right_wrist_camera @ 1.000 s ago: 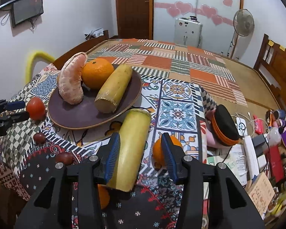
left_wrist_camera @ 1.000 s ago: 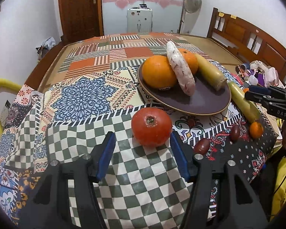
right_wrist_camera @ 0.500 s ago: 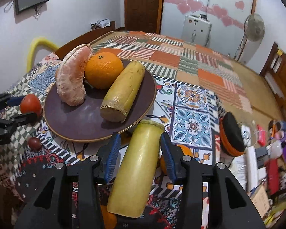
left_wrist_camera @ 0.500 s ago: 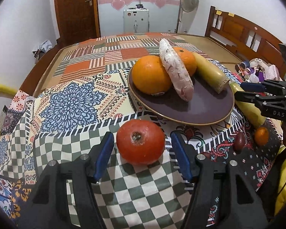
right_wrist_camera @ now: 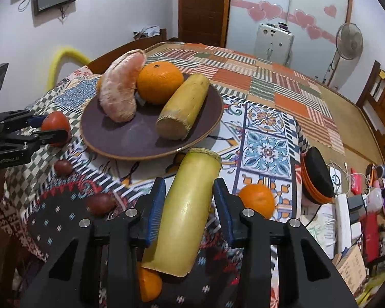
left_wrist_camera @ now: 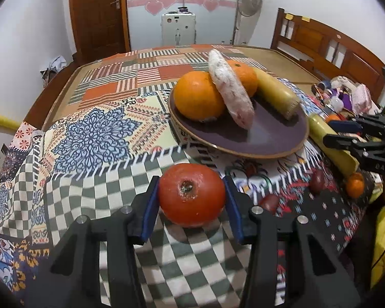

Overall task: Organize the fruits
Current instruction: 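Lift the tomato and bamboo shoot toward the plate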

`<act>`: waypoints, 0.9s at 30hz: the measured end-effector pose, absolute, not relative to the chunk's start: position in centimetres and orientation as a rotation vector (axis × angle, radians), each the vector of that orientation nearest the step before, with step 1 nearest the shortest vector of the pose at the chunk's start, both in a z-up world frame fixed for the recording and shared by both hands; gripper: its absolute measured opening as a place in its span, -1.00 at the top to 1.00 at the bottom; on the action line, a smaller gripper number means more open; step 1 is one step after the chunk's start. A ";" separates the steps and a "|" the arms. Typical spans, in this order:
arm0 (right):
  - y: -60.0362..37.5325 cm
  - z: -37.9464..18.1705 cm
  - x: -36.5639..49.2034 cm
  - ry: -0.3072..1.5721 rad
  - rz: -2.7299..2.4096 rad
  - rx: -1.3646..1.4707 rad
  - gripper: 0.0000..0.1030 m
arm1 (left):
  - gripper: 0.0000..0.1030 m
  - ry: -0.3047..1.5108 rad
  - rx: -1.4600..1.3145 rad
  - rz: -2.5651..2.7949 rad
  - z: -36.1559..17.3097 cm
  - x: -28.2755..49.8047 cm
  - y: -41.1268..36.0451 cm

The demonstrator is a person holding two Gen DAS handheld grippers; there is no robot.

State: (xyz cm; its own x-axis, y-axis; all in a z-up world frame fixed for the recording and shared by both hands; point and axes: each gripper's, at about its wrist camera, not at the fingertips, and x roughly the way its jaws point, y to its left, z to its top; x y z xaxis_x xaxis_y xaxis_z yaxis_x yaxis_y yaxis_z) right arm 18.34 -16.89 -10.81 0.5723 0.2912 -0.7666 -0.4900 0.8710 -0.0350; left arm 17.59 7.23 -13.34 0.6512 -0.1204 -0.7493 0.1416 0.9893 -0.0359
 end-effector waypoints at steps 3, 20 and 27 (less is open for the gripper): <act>-17.1 -10.8 18.4 0.860 0.463 -0.237 0.31 | 0.08 0.842 0.064 -0.153 -13.3 16.4 6.8; -16.7 -12.0 20.7 0.891 0.427 -0.183 0.29 | 0.08 0.829 0.038 -0.152 -13.3 16.5 7.3; -17.5 -9.6 19.0 0.801 0.422 -0.141 0.32 | 0.09 0.823 0.040 -0.142 -12.6 16.6 6.7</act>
State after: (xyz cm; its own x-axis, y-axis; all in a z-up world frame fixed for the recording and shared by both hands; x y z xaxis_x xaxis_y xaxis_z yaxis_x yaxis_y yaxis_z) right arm 18.99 -17.46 -9.59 0.6179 0.3128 -0.7213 -0.4183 0.9076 0.0353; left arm 16.57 6.72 -12.60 0.6712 -0.1104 -0.7330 0.1413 0.9898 -0.0196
